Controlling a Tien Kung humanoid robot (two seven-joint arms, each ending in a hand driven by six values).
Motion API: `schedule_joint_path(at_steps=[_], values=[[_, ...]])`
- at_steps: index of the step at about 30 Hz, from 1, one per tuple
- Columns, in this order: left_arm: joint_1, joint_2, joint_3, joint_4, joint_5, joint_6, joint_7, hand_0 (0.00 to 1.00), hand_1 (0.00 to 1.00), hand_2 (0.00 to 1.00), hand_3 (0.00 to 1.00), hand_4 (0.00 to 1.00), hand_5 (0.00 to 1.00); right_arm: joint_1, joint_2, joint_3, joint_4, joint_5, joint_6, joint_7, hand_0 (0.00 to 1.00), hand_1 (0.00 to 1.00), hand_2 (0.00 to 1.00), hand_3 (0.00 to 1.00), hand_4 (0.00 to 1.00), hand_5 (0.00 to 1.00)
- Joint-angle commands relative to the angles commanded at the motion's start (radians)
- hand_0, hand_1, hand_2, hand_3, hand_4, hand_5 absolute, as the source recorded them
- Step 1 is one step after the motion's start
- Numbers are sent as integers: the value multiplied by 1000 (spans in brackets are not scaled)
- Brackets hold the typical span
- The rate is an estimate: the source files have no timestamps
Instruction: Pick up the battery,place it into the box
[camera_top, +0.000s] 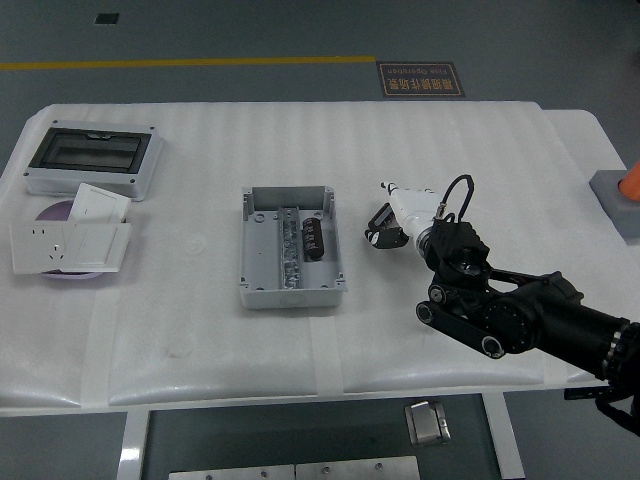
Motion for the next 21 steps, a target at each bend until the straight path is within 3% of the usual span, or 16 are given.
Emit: schedule_joint_path(at_steps=[1,10,17,21], values=[[0,0,1,0,0,0,0,600,671,549,567,585,102,-1,1,-2,-4,3,-1,2,628,490,443,679,470,242],[-2,-3,6,2,-4,6,-13,600,671,551,569,584,103,-8,-10,16,17,-17,-9,8,604,466,434,673,460,231],[-2,-3,2,1,2,7,-14,598,670,551,569,582,105,-32,-53,118,162,-91,1,-8,599,464,431,674,463,229],[-2,-4,2,1,3,6,-13,599,671,552,571,578,107,-64,-71,176,271,-71,-3,8,600,461,429,674,465,233]])
